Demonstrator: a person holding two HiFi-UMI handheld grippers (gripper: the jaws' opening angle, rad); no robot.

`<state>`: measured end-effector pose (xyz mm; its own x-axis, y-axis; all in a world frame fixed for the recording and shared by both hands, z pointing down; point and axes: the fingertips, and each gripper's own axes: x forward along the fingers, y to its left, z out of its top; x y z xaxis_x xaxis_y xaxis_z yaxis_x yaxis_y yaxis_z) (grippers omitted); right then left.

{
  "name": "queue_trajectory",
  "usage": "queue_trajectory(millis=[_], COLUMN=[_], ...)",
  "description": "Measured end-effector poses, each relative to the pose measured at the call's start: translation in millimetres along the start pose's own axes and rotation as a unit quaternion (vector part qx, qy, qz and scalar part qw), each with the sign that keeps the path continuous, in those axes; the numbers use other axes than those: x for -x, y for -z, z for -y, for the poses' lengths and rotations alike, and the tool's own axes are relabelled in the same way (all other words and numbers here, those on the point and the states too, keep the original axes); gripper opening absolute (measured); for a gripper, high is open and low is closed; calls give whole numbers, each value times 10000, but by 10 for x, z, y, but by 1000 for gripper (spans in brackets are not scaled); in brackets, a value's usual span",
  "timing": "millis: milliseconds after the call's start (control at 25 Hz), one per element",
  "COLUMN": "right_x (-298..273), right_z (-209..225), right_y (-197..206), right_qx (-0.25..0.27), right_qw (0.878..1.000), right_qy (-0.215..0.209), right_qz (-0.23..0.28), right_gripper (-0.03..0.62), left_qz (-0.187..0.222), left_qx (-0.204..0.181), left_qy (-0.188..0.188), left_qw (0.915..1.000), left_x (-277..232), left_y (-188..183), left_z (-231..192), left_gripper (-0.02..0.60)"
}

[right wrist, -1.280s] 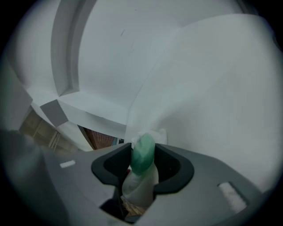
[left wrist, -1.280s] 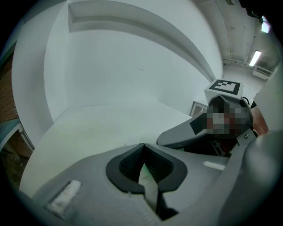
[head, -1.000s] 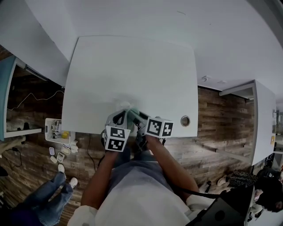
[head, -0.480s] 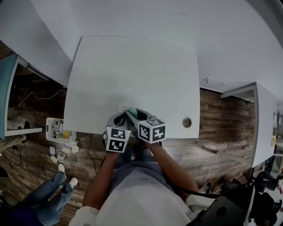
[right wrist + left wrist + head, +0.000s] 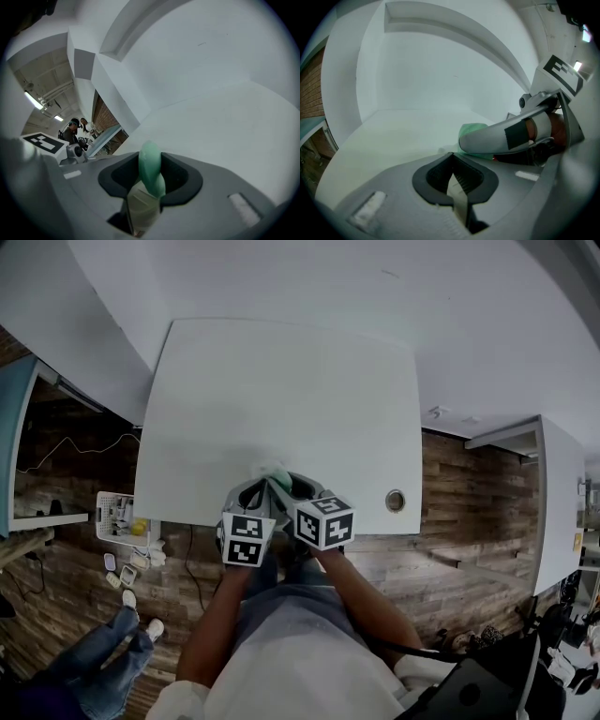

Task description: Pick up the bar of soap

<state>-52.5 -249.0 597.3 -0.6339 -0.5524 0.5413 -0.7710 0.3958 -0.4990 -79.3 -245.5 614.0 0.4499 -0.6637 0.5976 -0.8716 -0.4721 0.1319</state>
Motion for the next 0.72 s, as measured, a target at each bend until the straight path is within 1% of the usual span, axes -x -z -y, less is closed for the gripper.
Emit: queue_trajectory(millis=[200,480,720], right_x=[62,209,340], right_z=[-24,-158,-246], right_y=[-89,-304,-442], right_qx=[95,298,465], right_qw=[9999,9989,9975], right_qy=[-21,-122,-157], right_qz=[93,338,503], right_gripper=[135,135,135], left_qz=[178,567,851], left_qx=[33,62,256], left_qy=[-26,-107,-139], left_qw=[9998,9983,9959], left_x=[62,218,362], left_y=[-119,-382,-540], left_z=[-2,-22,-31], left_gripper=[3,3,3])
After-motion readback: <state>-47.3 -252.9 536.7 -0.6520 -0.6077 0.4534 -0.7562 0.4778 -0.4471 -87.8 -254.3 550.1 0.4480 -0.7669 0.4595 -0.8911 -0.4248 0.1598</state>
